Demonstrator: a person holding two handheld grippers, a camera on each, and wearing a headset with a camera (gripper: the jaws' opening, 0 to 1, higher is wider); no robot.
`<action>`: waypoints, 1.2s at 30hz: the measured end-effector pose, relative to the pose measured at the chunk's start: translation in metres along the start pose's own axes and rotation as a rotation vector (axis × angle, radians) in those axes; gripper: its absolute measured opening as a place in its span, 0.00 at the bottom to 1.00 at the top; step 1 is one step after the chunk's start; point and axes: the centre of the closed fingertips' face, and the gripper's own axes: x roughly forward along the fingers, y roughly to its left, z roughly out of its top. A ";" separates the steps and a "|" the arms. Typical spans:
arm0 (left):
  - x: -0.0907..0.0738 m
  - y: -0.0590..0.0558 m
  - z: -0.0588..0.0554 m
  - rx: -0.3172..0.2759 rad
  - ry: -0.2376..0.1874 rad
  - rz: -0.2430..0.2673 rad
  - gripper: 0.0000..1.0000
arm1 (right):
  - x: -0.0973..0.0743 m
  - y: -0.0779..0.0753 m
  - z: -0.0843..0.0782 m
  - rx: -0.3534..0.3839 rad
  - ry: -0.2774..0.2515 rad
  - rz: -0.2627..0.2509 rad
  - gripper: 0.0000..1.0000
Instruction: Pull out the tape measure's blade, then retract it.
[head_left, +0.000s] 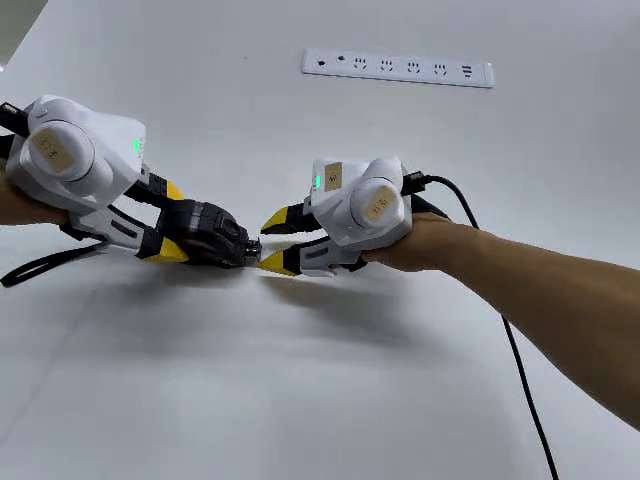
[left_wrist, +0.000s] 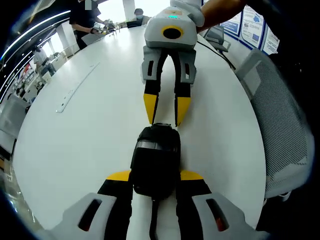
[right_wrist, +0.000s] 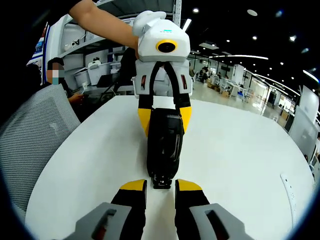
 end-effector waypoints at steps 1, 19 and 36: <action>0.000 0.000 0.000 0.000 -0.001 0.001 0.28 | 0.001 0.001 0.000 -0.002 0.004 0.002 0.19; 0.001 0.002 -0.001 -0.011 0.005 0.005 0.26 | 0.012 -0.002 -0.006 0.001 0.037 0.006 0.12; 0.000 0.003 0.000 -0.026 -0.010 -0.003 0.25 | 0.011 0.000 -0.008 -0.035 0.067 0.018 0.08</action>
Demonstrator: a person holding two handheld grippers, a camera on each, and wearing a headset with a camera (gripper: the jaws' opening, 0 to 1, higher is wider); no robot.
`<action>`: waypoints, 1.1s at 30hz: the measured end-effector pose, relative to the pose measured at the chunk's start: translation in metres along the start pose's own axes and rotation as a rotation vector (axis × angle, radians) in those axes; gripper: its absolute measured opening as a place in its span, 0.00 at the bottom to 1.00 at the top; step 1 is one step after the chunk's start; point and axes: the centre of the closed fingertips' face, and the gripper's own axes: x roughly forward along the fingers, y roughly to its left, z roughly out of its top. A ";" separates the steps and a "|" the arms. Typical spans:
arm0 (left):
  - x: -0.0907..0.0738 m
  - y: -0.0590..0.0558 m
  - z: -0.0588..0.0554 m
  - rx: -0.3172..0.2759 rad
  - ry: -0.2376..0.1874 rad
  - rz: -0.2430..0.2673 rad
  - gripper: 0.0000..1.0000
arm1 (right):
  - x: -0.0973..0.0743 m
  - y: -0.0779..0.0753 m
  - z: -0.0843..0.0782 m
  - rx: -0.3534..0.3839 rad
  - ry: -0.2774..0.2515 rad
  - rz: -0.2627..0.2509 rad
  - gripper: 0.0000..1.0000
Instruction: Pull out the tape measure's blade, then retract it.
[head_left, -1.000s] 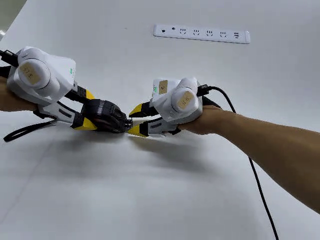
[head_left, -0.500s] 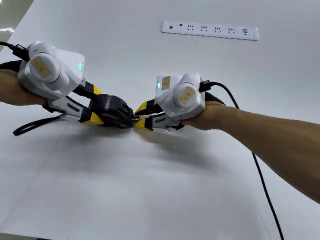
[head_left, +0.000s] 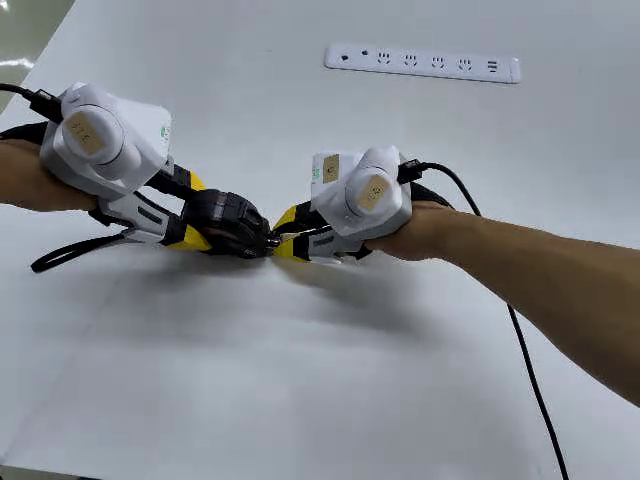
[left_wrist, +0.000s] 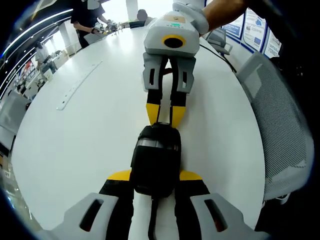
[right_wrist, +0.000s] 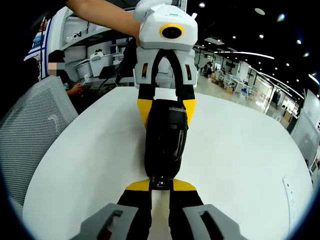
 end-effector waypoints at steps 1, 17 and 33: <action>0.000 0.000 0.000 0.000 0.000 0.000 0.25 | 0.000 0.000 0.000 0.001 0.000 0.000 0.08; 0.000 0.000 0.000 -0.010 -0.011 -0.004 0.25 | -0.004 -0.001 -0.003 -0.011 0.012 0.008 0.08; 0.000 0.000 -0.001 -0.021 -0.013 -0.004 0.25 | -0.012 -0.001 -0.009 -0.014 0.030 0.011 0.08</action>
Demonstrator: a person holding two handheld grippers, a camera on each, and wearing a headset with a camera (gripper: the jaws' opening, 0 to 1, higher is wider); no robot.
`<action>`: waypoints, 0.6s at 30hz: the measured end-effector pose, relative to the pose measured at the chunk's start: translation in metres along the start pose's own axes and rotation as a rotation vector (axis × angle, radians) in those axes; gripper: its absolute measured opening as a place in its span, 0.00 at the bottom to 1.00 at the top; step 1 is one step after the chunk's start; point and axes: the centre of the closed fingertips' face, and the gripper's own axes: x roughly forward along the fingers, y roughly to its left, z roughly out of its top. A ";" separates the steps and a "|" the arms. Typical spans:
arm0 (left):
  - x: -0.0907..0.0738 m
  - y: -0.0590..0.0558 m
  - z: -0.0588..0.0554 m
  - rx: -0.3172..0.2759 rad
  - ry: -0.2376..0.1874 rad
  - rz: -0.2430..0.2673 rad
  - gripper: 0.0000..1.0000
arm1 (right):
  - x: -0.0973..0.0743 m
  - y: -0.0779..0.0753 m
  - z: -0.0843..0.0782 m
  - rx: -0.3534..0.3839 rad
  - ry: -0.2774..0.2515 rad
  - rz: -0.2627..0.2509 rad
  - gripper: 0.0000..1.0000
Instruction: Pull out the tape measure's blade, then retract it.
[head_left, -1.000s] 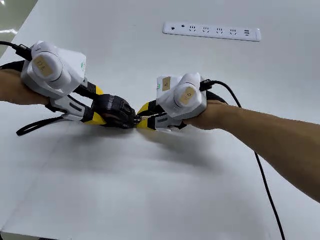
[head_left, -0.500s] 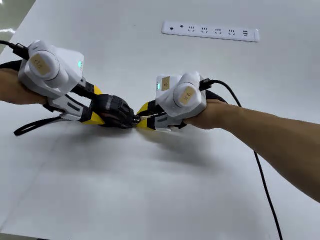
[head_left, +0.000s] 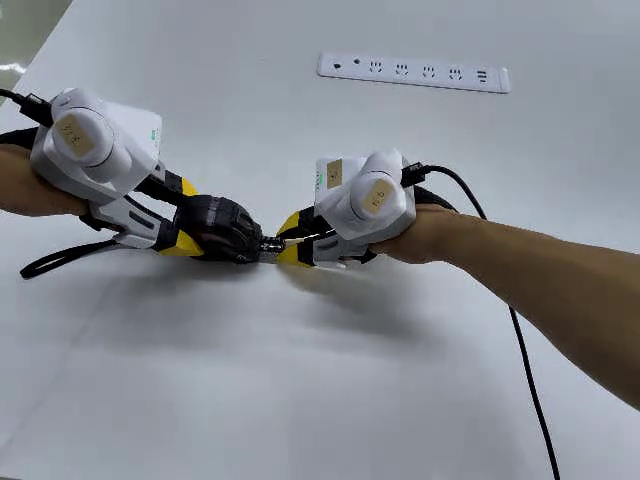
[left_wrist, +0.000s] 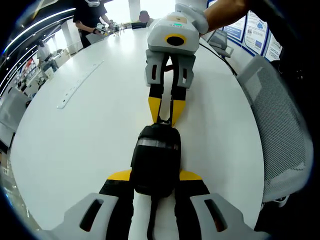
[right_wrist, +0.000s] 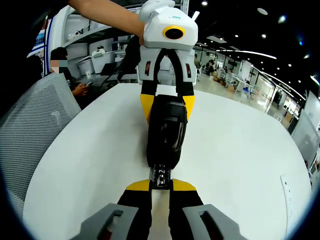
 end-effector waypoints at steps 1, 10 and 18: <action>0.000 0.000 0.000 0.000 0.000 0.000 0.25 | -0.001 0.000 -0.001 -0.001 0.001 0.000 0.08; 0.000 -0.001 0.000 -0.002 -0.001 0.000 0.25 | -0.006 0.001 -0.005 0.001 0.009 0.004 0.08; 0.000 -0.001 0.001 -0.013 0.001 -0.003 0.25 | -0.013 0.001 -0.010 -0.004 0.016 0.001 0.08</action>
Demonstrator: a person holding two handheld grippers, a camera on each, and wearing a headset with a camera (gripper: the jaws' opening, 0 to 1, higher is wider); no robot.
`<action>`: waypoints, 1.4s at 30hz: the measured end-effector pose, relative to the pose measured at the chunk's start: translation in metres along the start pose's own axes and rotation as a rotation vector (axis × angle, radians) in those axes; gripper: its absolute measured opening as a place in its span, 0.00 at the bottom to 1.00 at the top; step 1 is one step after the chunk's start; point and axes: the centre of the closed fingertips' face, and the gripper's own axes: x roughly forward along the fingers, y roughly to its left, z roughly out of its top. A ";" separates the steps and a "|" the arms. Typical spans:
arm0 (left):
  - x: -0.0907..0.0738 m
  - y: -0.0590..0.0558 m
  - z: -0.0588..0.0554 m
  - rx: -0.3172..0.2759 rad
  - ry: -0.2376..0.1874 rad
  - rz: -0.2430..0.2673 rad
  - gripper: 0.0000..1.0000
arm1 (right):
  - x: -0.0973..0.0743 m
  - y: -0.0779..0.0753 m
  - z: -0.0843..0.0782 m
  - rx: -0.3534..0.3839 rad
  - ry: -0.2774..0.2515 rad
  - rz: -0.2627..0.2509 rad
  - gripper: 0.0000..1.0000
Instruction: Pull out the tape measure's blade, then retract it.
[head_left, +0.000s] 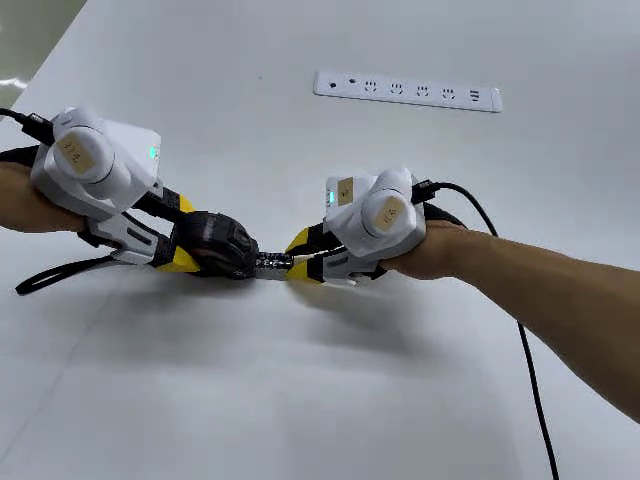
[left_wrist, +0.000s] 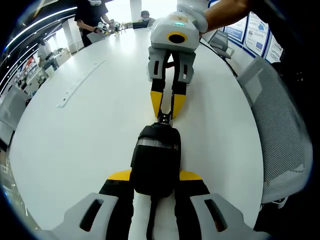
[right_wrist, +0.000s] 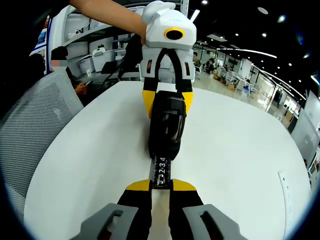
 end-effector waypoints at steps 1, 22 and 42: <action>0.000 0.000 0.000 -0.001 0.000 0.000 0.25 | -0.001 0.000 -0.001 -0.004 0.000 -0.002 0.08; 0.001 0.000 0.001 0.001 0.013 -0.002 0.25 | -0.017 0.003 -0.016 0.005 0.014 -0.015 0.08; 0.001 0.000 0.001 0.002 0.017 -0.014 0.25 | -0.038 0.007 -0.036 0.015 0.048 -0.031 0.08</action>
